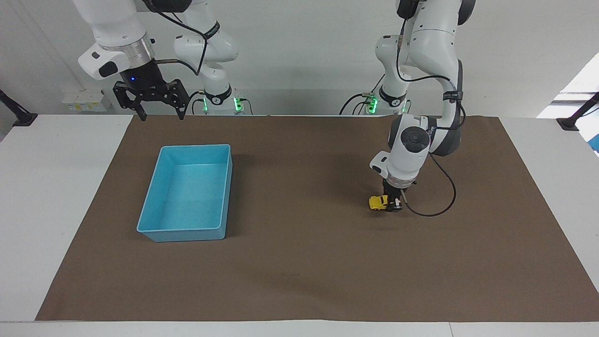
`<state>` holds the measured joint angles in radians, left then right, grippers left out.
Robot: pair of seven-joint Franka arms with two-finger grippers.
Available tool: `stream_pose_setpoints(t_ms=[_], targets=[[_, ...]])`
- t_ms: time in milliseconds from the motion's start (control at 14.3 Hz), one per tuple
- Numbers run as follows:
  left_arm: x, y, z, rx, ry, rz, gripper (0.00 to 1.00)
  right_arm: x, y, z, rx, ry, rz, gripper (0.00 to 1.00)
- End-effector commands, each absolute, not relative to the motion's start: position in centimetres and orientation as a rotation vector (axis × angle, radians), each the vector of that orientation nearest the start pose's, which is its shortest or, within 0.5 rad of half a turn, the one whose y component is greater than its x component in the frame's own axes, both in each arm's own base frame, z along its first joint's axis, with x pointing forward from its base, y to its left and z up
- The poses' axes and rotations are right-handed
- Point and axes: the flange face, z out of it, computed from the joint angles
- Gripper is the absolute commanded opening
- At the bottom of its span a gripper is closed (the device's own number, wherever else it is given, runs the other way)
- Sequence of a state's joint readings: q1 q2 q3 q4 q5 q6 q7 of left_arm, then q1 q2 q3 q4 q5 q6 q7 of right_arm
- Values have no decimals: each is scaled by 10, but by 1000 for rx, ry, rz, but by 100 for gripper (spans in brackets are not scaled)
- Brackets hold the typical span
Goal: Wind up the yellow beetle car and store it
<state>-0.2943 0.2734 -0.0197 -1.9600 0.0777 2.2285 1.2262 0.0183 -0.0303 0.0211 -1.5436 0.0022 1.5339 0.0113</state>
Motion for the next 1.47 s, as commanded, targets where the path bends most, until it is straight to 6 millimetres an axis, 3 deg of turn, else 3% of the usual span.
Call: stream_pose_setpoints(t_ms=[0,349,559,699,838,1048,1257,1397], targets=[[572,-174,376,-2188,2151,17,100,541,20,654,-3117,-24,-30,100],[572,-175,415,-2541,1711,8,100,542,26,654,-3115,-38,-35,100],[576,-167,459,-2740,1341,-100,100,542,22,654,-3114,-29,-35,100],[583,-140,487,-2850,1086,-174,100,542,20,654,-3115,-19,-37,100],[590,-118,517,-2943,924,-200,100,543,19,653,-3124,-13,-38,100],[596,-70,556,-3108,684,-206,100,540,21,653,-3113,-27,-11,100],[595,-56,594,-3169,343,-178,100,536,24,652,-3115,-55,8,100],[588,-40,615,-3168,297,-96,100,532,27,650,-3095,-354,9,100]])
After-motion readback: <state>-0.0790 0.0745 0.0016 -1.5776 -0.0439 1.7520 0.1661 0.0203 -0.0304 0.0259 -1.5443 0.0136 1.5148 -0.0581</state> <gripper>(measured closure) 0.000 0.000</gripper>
